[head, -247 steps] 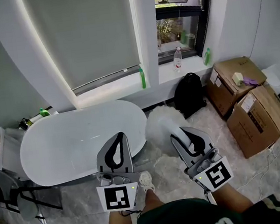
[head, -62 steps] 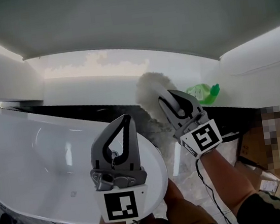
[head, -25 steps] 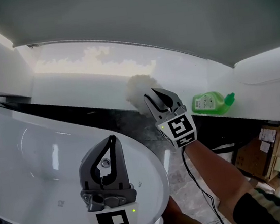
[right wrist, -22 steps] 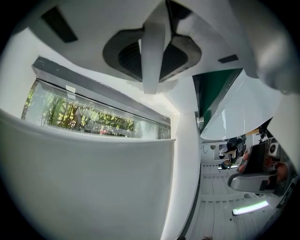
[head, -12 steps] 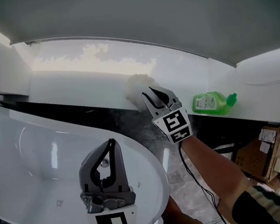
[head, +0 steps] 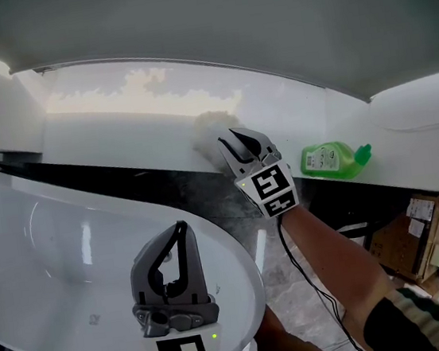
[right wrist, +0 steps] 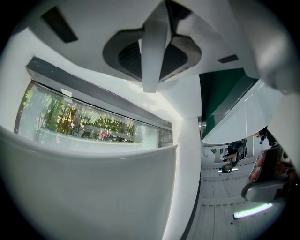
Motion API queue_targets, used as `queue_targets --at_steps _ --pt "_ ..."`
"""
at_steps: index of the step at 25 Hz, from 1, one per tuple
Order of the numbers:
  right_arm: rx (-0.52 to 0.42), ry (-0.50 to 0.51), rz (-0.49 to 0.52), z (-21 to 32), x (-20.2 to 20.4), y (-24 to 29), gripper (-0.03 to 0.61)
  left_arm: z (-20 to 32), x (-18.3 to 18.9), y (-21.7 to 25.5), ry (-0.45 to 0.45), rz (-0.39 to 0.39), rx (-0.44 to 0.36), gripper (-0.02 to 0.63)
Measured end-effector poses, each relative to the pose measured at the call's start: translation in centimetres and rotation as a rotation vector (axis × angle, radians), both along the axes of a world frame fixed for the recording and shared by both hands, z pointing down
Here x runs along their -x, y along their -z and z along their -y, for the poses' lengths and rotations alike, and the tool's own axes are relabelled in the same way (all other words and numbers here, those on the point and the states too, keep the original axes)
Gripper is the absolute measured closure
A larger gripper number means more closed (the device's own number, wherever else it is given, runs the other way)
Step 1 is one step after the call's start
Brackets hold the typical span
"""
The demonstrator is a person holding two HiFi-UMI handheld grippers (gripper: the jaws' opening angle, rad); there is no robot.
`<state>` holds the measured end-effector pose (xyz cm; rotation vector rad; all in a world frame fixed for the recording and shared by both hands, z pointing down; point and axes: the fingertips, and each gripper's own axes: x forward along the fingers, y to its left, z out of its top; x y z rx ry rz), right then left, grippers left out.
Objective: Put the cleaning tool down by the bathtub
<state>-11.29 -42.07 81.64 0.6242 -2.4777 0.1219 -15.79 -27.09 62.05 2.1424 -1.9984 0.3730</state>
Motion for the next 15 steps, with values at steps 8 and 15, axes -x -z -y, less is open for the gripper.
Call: queue_targets --at_steps 8,15 --pt "-0.006 -0.003 0.019 -0.28 -0.25 -0.11 0.482 0.12 -0.63 -0.07 0.0 -0.008 -0.002 0.606" --pt "-0.006 0.001 0.028 -0.4 -0.18 -0.14 0.48 -0.06 -0.81 -0.37 0.011 -0.021 0.005 0.605"
